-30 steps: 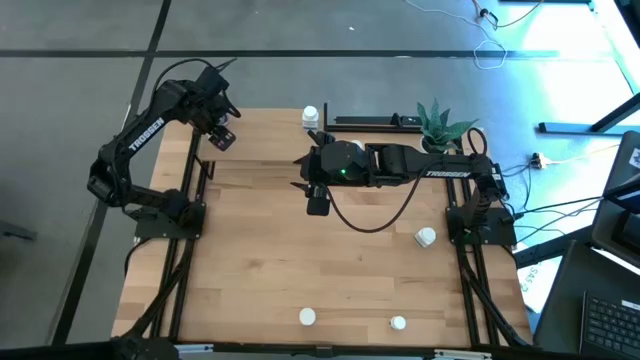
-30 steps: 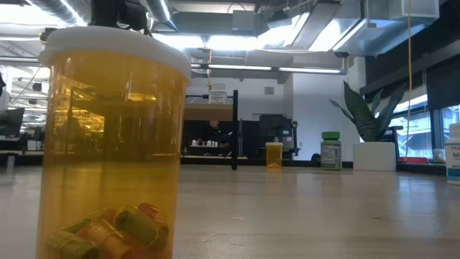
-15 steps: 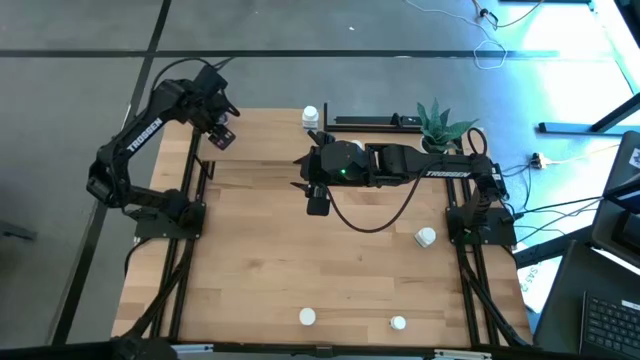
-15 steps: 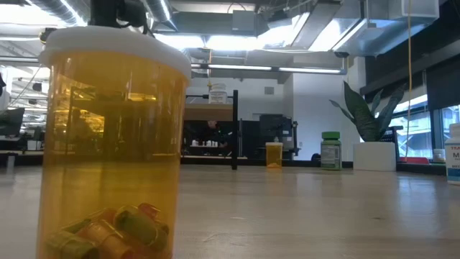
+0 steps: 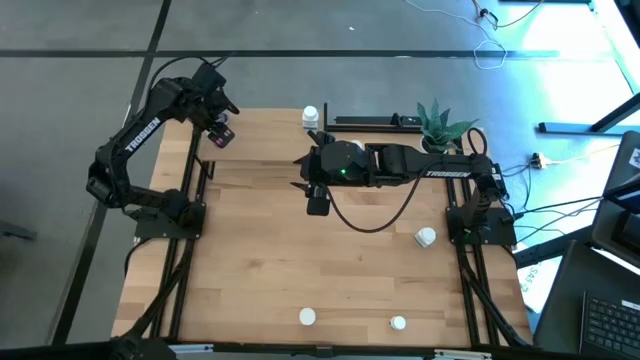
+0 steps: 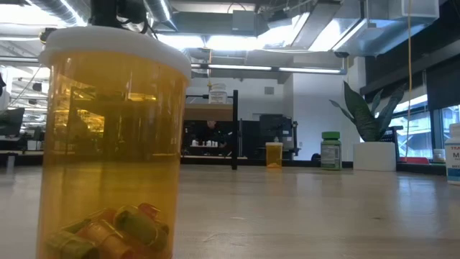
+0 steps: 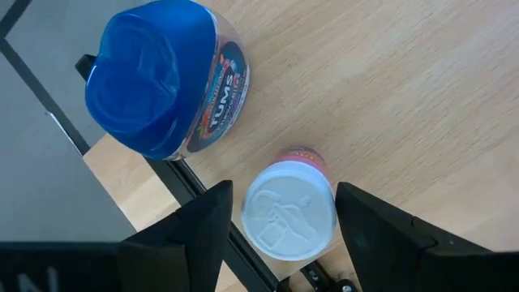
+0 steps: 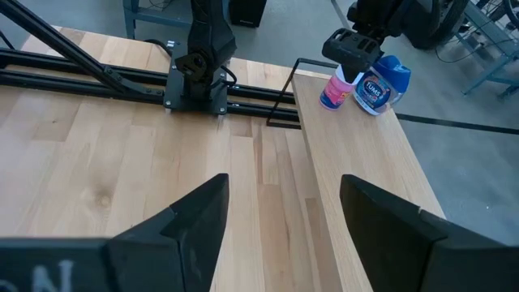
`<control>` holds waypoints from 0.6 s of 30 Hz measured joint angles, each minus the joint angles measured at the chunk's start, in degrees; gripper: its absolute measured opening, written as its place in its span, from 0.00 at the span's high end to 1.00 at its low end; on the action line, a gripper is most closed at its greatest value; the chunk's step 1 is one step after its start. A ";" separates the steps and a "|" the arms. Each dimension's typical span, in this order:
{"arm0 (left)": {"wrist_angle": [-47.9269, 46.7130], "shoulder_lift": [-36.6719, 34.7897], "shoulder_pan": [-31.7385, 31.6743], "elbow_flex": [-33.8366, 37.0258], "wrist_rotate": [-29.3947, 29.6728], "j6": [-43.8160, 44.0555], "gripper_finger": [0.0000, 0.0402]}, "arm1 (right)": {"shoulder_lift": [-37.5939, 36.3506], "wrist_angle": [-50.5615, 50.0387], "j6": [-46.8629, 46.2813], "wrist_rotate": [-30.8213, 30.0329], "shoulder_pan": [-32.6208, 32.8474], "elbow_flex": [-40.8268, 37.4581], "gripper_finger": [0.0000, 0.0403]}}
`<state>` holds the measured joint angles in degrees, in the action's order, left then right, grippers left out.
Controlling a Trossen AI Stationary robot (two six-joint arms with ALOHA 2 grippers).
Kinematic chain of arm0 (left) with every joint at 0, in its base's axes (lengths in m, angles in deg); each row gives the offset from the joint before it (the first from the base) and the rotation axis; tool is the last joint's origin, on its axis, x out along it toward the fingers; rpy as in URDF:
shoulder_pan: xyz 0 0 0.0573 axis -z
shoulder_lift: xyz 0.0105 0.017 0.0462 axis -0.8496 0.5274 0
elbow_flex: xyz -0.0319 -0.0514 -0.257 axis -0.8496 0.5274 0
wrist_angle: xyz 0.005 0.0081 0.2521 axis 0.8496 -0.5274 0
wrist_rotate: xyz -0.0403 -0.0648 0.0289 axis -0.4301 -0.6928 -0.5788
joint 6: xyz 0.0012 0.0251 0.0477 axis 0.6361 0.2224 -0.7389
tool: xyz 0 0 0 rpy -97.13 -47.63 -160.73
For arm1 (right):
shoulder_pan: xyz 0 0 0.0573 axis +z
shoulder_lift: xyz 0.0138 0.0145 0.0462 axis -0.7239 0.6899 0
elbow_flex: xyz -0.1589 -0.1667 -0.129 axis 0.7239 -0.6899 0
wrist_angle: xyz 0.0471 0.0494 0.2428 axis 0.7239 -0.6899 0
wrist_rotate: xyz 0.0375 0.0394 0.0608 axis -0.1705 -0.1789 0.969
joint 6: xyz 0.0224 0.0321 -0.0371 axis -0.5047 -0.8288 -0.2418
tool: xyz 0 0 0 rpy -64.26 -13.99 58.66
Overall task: Pick and place medicine bottles onto shelf by color
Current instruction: Put the pink pill bottle on the shelf
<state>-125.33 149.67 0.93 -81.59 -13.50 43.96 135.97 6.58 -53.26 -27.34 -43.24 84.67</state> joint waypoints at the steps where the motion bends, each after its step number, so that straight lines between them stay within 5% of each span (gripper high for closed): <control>1: -0.01 -0.02 0.02 0.00 0.30 -0.08 0.47 | 0.00 0.01 -0.02 0.00 0.00 0.00 0.41; 18: 0.78 -3.55 0.92 0.01 0.07 -1.49 0.47 | 0.00 0.00 0.00 0.00 0.00 0.00 0.41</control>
<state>-124.54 146.12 1.86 -81.58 -13.44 42.46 135.97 6.58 -53.26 -27.34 -43.24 84.67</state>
